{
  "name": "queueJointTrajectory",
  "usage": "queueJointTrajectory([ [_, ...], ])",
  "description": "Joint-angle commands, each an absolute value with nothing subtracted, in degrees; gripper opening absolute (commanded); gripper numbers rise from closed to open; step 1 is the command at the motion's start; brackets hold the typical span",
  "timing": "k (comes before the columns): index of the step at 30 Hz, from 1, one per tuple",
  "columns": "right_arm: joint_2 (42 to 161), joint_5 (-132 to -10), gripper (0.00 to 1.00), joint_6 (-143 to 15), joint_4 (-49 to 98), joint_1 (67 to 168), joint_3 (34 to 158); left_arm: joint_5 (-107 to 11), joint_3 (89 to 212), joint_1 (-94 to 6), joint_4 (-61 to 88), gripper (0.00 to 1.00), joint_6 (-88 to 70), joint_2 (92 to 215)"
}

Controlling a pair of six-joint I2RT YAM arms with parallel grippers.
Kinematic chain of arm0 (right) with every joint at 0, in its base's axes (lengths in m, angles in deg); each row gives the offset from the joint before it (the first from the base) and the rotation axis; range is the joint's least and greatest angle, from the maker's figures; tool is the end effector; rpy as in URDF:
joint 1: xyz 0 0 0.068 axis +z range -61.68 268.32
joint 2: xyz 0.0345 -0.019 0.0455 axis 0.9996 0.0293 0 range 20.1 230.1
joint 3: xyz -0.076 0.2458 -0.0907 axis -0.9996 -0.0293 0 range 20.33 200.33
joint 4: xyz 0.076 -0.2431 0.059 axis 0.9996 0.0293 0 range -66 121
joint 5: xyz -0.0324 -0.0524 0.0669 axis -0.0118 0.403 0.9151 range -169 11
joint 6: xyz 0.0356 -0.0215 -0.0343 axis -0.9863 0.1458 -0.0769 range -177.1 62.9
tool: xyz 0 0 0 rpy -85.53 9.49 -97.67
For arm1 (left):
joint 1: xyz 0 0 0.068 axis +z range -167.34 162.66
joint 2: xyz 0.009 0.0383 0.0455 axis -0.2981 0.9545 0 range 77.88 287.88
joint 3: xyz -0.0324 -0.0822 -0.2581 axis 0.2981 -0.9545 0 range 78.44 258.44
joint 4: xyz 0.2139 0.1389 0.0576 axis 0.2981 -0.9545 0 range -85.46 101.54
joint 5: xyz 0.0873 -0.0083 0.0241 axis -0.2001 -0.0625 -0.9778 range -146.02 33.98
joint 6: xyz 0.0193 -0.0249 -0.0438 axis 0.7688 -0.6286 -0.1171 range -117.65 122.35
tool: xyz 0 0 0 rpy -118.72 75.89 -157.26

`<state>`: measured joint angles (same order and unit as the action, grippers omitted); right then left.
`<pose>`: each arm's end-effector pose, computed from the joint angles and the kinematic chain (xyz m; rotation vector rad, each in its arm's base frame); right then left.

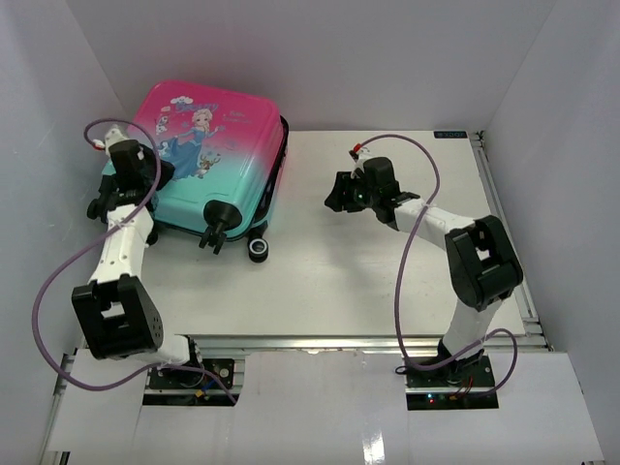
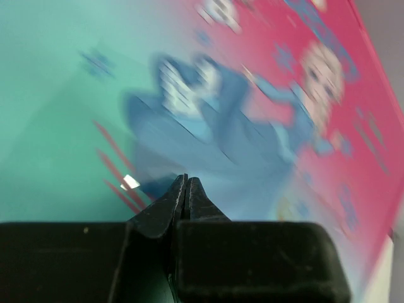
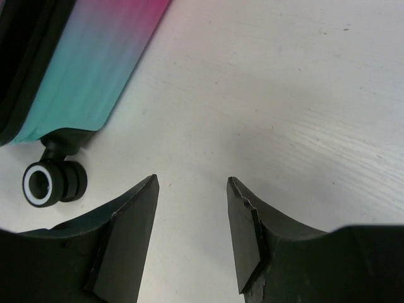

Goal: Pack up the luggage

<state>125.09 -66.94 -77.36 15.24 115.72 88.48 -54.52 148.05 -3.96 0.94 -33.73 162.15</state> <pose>0.3662 0.1983 0.2184 -0.2668 2.1136 0.7209 0.3359 0.0789 0.3254 -0.8309 1.8440 -0.2783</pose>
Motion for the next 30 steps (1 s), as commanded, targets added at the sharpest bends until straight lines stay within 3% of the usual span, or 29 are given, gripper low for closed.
queueJointTrajectory([
  [1, 116.6, -71.2, 0.55, -75.7, 14.2, 115.0, 82.8, -53.7, 142.4, -11.9, -4.0, 0.09, -35.1, 156.5],
  [6, 109.3, -72.9, 0.56, -74.8, 15.2, 114.3, 78.2, -58.0, 140.6, -16.4, -4.1, 0.10, -34.2, 153.3],
  [10, 105.5, -73.9, 0.56, -74.1, 16.3, 114.2, 76.8, -66.4, 152.2, -16.0, -8.8, 0.13, -27.8, 156.2],
  [12, 105.1, -73.0, 0.56, -73.9, 16.1, 114.2, 76.4, -69.7, 161.3, -13.5, -13.0, 0.10, -22.7, 161.5],
  [14, 105.4, -71.8, 0.56, -73.7, 14.8, 114.2, 75.8, -70.2, 169.1, -8.4, -17.2, 0.00, -22.3, 167.8],
  [20, 107.7, -71.3, 0.56, -71.3, 14.1, 114.1, 74.4, -67.3, 176.2, 5.3, -17.7, 0.00, -21.8, 177.8],
  [26, 108.5, -68.3, 0.56, -70.8, 13.0, 113.6, 74.0, -73.1, 178.1, 6.6, -14.3, 0.00, -18.3, 185.9],
  [30, 108.8, -67.5, 0.56, -69.9, 12.9, 113.4, 74.0, -67.3, 180.5, 6.5, -14.5, 0.00, -17.6, 188.2],
])
